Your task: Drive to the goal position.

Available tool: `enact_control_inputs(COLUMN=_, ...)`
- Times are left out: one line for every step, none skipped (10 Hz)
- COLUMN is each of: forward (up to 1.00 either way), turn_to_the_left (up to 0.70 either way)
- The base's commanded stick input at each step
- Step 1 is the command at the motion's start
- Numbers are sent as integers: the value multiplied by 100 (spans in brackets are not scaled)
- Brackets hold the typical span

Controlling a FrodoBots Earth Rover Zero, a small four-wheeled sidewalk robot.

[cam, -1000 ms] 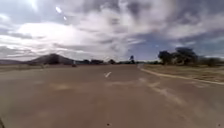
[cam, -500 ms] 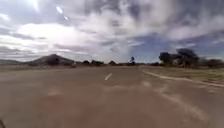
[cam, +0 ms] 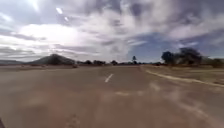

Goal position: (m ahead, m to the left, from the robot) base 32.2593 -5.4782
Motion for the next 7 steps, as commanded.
enact_control_inputs(forward=100, turn_to_the_left=0)
enact_control_inputs(forward=100, turn_to_the_left=0)
enact_control_inputs(forward=100, turn_to_the_left=0)
enact_control_inputs(forward=100, turn_to_the_left=0)
enact_control_inputs(forward=100, turn_to_the_left=0)
enact_control_inputs(forward=100, turn_to_the_left=0)
enact_control_inputs(forward=100, turn_to_the_left=0)
